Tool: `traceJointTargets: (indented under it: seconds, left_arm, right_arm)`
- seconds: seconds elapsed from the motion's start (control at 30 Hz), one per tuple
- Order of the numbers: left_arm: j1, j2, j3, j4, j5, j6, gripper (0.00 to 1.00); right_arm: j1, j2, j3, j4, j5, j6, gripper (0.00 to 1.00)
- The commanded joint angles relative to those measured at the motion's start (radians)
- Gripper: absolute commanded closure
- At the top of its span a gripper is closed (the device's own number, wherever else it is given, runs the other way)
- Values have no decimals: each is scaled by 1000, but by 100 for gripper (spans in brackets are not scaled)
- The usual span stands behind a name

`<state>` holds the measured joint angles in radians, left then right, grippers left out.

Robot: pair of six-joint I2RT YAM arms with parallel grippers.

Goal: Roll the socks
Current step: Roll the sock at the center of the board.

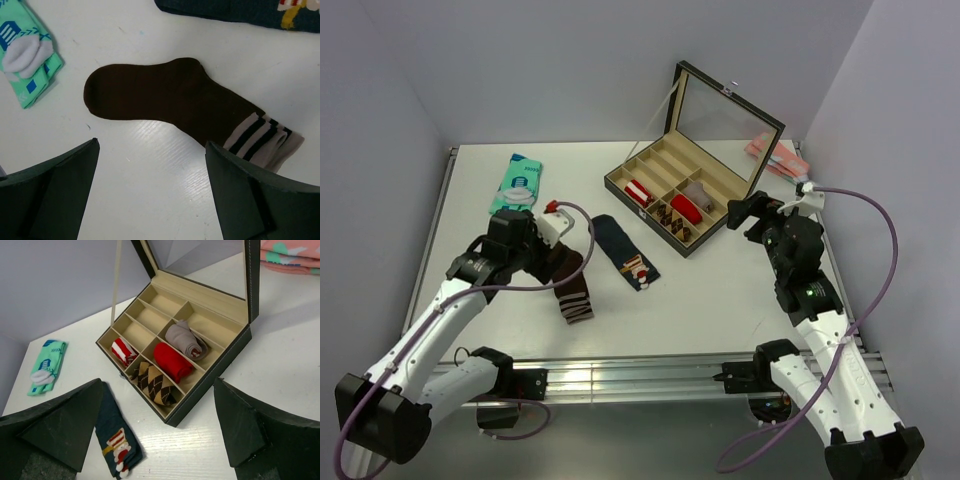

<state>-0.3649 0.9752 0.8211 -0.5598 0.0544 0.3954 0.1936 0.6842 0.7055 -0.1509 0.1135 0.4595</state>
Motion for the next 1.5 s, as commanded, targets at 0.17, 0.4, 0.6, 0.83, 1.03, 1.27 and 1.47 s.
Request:
traceJointTargets:
  seconds: [0.17, 0.4, 0.6, 0.83, 1.03, 1.27, 1.47]
  left_arm:
    - [-124, 6, -77, -17, -25, -6, 16]
    - [-239, 49, -134, -34, -2, -18, 24]
    - [-313, 94, -152, -58, 105, -3, 27]
    - [-365, 195, -146, -78, 165, 19, 34]
    - [-373, 270, -160, -34, 133, 26, 37]
    - [-373, 327, -172, -3, 131, 54, 39]
    - [-374, 358, -207, 81, 84, 69, 48]
  right_arm:
    - [-2, 17, -8, 42, -12, 10, 2]
    - [-2, 51, -41, 82, -28, 31, 3]
    - [-2, 69, -47, 94, -25, 41, 4]
    - [0, 66, -63, 99, -18, 53, 4]
    - [0, 63, -69, 105, -15, 59, 5]
    - [1, 72, -66, 106, -11, 56, 5]
    - [1, 69, -69, 103, 3, 48, 7]
